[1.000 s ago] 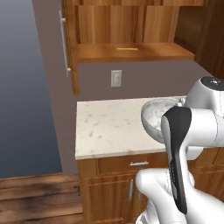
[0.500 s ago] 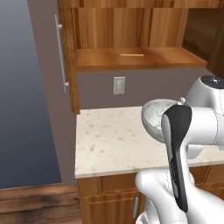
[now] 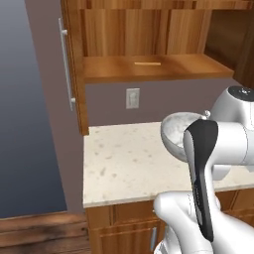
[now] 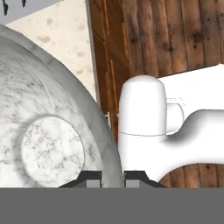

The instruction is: Pick the mug and place it in the sink. Pick the bowl and place it in the open cabinet and then close the cabinet.

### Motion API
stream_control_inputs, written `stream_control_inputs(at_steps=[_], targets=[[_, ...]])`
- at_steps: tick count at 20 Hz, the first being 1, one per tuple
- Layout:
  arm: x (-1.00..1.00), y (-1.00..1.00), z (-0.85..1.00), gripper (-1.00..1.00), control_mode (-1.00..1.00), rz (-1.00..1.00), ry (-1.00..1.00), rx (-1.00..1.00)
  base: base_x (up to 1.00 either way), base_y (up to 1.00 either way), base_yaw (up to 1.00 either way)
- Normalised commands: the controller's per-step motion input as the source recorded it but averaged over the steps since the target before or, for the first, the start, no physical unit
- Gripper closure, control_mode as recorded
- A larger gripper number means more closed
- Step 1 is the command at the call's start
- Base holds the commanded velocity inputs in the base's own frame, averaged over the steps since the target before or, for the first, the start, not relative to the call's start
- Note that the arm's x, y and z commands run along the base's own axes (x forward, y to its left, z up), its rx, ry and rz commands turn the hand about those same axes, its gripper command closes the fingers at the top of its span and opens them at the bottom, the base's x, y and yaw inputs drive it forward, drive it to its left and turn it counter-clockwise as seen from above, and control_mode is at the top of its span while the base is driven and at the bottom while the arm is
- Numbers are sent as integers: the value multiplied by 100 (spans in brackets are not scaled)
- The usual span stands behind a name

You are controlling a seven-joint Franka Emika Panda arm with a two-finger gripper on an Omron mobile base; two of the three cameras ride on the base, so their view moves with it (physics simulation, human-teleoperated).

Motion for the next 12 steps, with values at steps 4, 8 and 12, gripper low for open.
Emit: stream_control_inputs(at_steps=[4,8,12], targets=[[0,0,0,100,100,0,0,0,15,0,4],[0,0,0,100,100,0,0,0,49,0,-4],[0,0,0,100,100,0,0,0,24,0,-6]])
